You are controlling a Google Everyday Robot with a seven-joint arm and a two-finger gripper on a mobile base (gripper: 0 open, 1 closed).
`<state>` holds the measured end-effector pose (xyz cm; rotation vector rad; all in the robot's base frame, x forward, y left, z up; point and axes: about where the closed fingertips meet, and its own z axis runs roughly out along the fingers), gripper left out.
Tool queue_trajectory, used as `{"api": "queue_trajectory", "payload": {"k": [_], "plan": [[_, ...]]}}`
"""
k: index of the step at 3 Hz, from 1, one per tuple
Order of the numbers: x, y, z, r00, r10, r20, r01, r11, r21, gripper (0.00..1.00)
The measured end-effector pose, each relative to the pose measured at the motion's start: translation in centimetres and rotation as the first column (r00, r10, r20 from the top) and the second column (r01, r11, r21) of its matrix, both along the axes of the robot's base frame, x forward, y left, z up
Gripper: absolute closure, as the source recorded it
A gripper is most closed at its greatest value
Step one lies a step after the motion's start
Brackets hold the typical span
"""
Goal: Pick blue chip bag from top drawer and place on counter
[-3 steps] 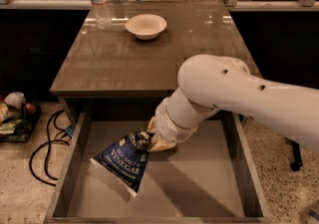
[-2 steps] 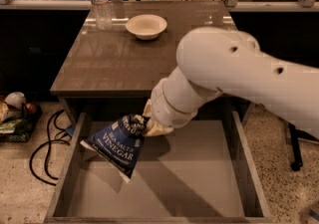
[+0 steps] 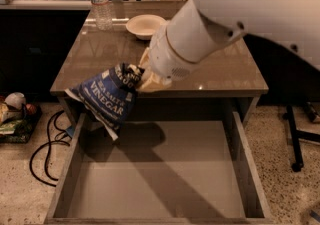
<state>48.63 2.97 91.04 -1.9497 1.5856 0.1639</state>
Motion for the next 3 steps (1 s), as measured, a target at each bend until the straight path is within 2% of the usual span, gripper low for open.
{"api": "queue_trajectory", "payload": {"k": [1, 2, 3], "plan": [[2.9, 0.0, 5.1, 0.9975, -0.061, 0.036, 0.058, 0.996, 0.074, 1.0], [5.6, -0.6, 10.0, 0.9857, -0.152, 0.073, 0.138, 0.977, 0.16, 1.0], [5.6, -0.6, 10.0, 0.9857, -0.152, 0.073, 0.139, 0.977, 0.16, 1.0]]}}
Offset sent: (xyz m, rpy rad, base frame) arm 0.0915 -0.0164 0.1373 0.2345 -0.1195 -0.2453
